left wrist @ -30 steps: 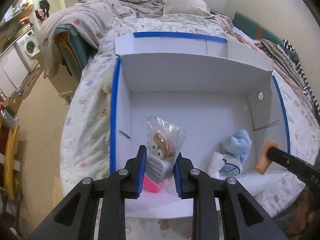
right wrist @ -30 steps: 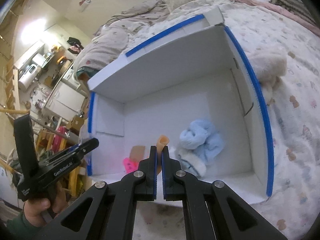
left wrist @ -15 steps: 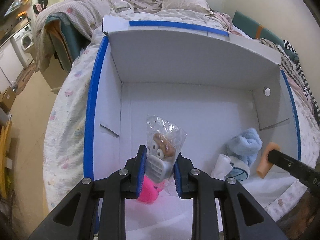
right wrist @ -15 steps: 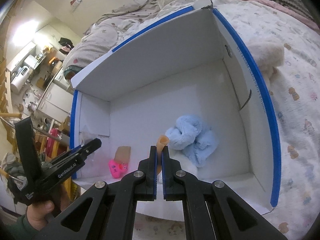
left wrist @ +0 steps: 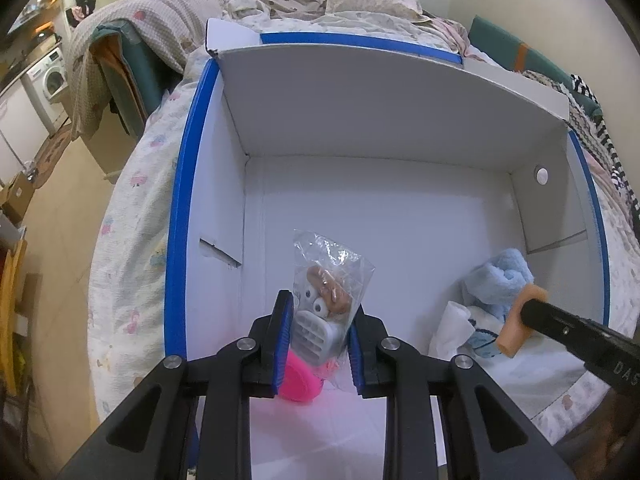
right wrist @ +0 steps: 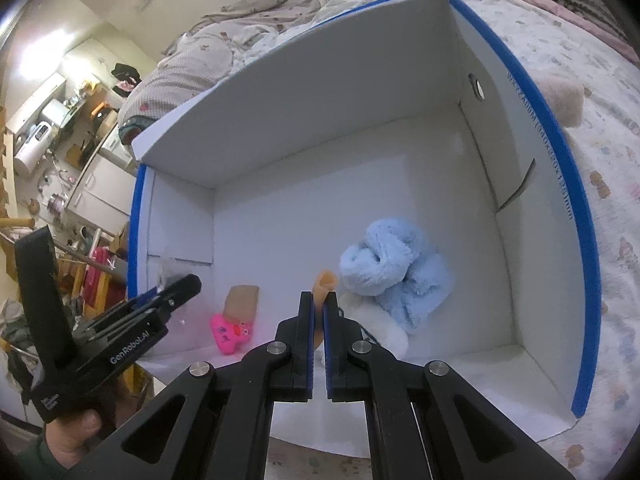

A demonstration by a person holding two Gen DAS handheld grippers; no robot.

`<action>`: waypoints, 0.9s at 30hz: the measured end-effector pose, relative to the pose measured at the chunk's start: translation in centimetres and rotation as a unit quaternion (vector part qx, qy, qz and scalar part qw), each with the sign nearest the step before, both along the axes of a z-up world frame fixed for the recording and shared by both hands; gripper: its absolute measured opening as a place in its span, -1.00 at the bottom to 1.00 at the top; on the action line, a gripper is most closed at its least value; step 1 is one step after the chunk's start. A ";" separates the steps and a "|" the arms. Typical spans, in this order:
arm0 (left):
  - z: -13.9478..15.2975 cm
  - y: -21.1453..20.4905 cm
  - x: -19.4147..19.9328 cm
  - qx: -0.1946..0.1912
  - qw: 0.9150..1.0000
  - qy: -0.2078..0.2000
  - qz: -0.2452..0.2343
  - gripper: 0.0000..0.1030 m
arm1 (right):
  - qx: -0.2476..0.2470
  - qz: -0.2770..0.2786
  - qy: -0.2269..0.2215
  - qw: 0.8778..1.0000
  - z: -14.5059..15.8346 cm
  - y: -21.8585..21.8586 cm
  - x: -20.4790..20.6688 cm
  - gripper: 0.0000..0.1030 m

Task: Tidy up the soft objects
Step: 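Carry the bag with the left tool into the box while the right tool carries the orange cylinder in, then open the left tool beside the pink toy while the right tool releases the orange cylinder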

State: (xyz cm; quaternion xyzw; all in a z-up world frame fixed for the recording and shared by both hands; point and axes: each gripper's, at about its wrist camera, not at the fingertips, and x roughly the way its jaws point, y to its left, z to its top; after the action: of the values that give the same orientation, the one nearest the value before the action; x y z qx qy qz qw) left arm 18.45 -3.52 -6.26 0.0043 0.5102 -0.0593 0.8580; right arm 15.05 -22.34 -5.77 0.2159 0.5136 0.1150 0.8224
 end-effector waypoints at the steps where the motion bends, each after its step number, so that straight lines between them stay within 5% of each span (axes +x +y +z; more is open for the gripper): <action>1: 0.0 0.0 0.0 -0.001 1.000 0.001 0.001 -0.56 | -0.002 0.001 0.001 1.000 0.0 0.1 0.0 -0.89; 17: -0.1 -0.1 0.0 0.004 1.000 0.005 0.014 -0.47 | -0.009 -0.004 -0.008 1.000 0.1 0.4 0.1 -0.84; 19: 0.0 -0.2 -0.1 0.005 1.000 0.004 0.014 -0.21 | -0.002 -0.005 -0.008 1.000 0.1 0.3 0.1 -0.78; 21: 0.2 -0.3 -0.2 0.012 1.000 0.001 0.017 0.27 | -0.001 -0.008 -0.008 1.000 0.0 0.1 0.2 -0.72; 24: 0.9 -0.2 -0.4 0.018 0.999 -0.020 0.028 0.29 | -0.005 -0.014 -0.009 1.000 0.1 -0.1 0.2 -0.37; 26: 1.0 -0.1 -0.4 0.014 0.999 -0.019 0.027 0.29 | -0.022 -0.028 -0.016 0.999 0.4 -0.2 0.1 0.64; 27: 1.0 -0.1 -0.3 0.014 0.999 -0.017 0.029 0.29 | -0.029 -0.037 -0.022 0.999 0.6 -0.3 0.0 0.73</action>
State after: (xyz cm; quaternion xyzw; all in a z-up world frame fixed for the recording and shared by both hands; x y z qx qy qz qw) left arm 18.12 -3.59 -5.29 0.0030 0.4959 -0.0274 0.8679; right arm 15.05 -22.64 -5.12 0.2081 0.4902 0.0742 0.8432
